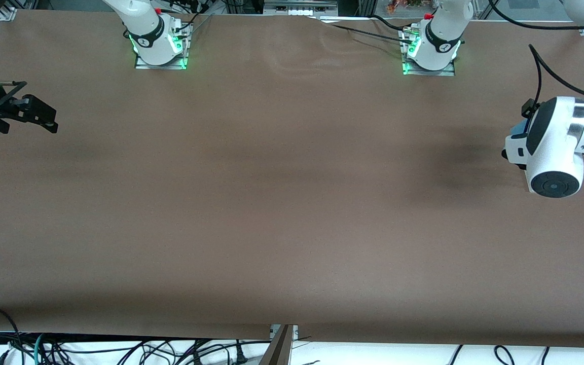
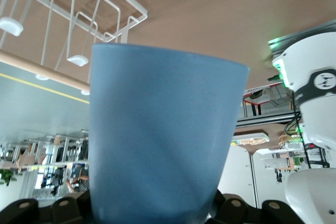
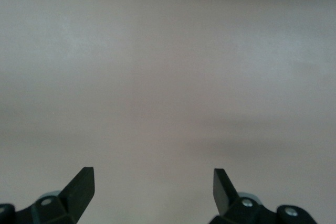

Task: Transfer cup to left arm and place on rack
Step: 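Carry the cup with the left gripper to the wire rack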

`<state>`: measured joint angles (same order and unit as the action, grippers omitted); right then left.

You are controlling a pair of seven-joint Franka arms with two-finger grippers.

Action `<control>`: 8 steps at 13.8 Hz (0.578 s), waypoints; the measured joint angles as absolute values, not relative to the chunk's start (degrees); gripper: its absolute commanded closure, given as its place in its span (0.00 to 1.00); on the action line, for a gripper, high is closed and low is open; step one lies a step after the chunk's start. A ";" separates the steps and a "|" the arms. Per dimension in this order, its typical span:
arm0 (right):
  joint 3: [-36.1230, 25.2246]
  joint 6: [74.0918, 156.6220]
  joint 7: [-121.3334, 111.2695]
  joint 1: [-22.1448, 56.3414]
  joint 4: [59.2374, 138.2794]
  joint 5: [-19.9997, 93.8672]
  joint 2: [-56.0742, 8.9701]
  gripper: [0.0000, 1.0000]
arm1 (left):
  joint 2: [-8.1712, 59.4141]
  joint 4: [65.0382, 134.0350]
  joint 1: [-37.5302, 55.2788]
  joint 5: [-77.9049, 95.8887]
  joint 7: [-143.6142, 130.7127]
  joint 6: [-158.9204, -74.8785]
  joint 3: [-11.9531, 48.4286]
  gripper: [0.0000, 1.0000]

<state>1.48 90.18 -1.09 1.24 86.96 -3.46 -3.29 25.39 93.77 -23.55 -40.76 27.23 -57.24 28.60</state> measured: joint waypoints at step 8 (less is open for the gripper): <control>1.95 91.65 -1.65 1.23 87.05 -3.46 -4.08 0.00 | 26.64 93.66 -26.17 -45.40 27.26 -54.53 28.62 1.00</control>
<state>1.95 91.65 -1.65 1.23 87.05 -3.46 -4.08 26.64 93.66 -26.17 -45.40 27.26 -54.53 28.62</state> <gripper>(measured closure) 0.000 0.348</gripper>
